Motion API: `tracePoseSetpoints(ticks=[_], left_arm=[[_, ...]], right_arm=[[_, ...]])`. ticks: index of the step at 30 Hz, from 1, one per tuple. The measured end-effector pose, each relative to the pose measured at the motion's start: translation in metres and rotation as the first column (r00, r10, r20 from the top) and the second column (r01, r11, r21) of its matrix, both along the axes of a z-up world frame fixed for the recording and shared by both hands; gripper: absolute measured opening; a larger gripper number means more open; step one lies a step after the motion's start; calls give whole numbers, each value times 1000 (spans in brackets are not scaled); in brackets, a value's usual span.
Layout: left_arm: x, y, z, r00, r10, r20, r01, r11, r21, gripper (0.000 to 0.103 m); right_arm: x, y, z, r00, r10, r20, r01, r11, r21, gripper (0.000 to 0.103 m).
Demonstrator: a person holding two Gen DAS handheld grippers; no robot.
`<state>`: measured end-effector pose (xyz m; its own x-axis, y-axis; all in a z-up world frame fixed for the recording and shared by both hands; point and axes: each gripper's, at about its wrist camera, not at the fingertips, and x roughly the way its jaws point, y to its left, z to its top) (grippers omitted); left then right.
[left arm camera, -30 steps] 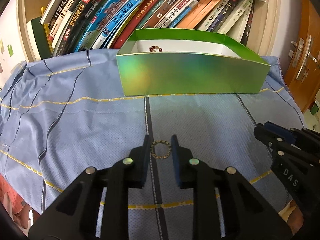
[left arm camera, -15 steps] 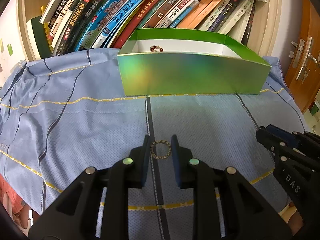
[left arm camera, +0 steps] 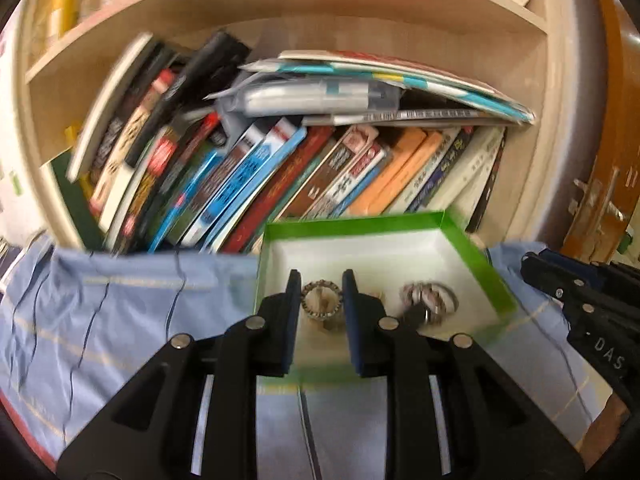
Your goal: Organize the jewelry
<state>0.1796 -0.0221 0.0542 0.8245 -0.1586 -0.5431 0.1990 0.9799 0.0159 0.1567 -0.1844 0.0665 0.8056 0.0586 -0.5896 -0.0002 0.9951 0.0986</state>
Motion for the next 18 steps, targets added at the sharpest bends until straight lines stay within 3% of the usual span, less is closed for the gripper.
tracePoseSetpoints(ticks=[5, 10, 12, 14, 18], left_arm=[[58, -6, -24, 991, 19, -131, -18, 1000, 10, 21], [82, -8, -66, 971, 43, -233, -35, 999, 36, 21], [84, -8, -70, 968, 47, -245, -37, 998, 44, 24], [85, -5, -69, 969, 57, -242, -49, 998, 39, 50], [66, 0, -56, 983, 72, -170, -64, 997, 49, 64]], right_arm=[[53, 0, -38, 989, 11, -145, -7, 1000, 28, 19], [69, 7, -66, 982, 1, -189, -5, 1000, -21, 19], [72, 5, -68, 981, -3, -195, -2, 1000, -23, 29], [71, 1, -66, 984, -13, -179, 11, 1000, -13, 59], [49, -9, -52, 992, -32, -122, 32, 999, 3, 67]])
